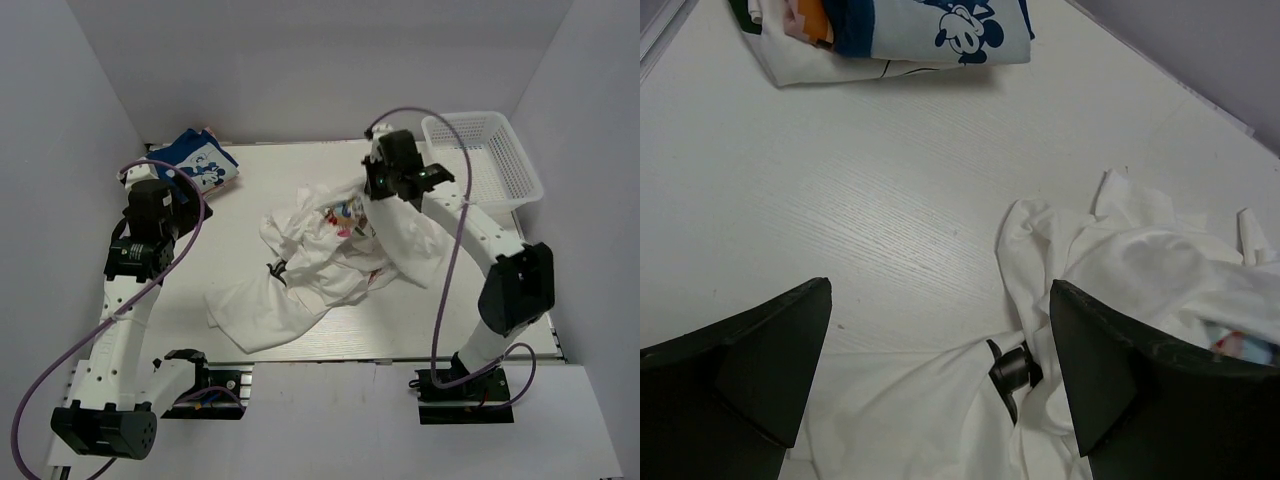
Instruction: Fold and stack the t-shirts
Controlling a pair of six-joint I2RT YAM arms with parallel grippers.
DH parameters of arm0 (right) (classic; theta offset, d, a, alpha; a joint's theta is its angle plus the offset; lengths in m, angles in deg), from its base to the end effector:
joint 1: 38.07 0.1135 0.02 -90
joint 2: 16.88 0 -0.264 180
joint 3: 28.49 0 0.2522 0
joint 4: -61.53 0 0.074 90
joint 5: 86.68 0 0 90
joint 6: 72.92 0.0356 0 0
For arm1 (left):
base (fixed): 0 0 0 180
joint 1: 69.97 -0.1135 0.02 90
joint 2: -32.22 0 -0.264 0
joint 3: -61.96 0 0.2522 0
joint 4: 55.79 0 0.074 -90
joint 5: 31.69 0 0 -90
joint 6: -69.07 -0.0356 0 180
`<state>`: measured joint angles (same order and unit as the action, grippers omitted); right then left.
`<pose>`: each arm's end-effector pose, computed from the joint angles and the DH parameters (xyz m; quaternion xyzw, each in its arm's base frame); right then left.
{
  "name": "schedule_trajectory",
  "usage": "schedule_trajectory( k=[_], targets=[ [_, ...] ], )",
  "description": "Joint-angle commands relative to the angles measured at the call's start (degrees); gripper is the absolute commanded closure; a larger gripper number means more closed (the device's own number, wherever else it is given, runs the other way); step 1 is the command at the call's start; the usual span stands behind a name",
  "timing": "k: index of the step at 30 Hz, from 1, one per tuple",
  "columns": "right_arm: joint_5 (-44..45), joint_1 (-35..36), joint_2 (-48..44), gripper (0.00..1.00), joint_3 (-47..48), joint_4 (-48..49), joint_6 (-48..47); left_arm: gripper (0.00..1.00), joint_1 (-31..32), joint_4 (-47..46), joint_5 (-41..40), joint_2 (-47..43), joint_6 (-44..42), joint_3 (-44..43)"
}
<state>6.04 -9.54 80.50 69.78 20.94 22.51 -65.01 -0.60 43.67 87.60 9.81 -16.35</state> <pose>0.3438 0.1850 0.3092 -0.1713 0.8886 0.1035 0.4126 0.1940 -0.0078 0.3711 -0.2537 0.8330 -0.0406 0.4900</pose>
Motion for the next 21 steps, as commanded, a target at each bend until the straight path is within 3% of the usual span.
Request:
schedule_trajectory(
  k=[1,4,11,16,21],
  targets=[
    [13.04,-0.59,-10.27,1.0,10.84,8.1,-1.82,0.0,-0.29,-0.03,-0.04,0.17,-0.77,-2.07],
    [22.88,-1.9,-11.51,1.0,16.81,13.54,-5.08,0.0,-0.29,0.49,0.48,0.17,-0.77,-2.07],
    [30.85,-8.23,-3.27,1.0,40.35,19.09,-12.46,0.0,-0.29,0.49,0.48,0.7,-1.3,-2.68],
    [34.89,-13.32,1.32,1.0,44.69,31.26,-17.99,0.0,-0.29,1.02,0.48,1.23,-1.83,-3.21],
    [34.82,-20.0,5.35,1.0,43.9,35.88,-19.15,0.0,-0.29,1.55,1.1,2.36,-1.83,-4.26]
  ],
)
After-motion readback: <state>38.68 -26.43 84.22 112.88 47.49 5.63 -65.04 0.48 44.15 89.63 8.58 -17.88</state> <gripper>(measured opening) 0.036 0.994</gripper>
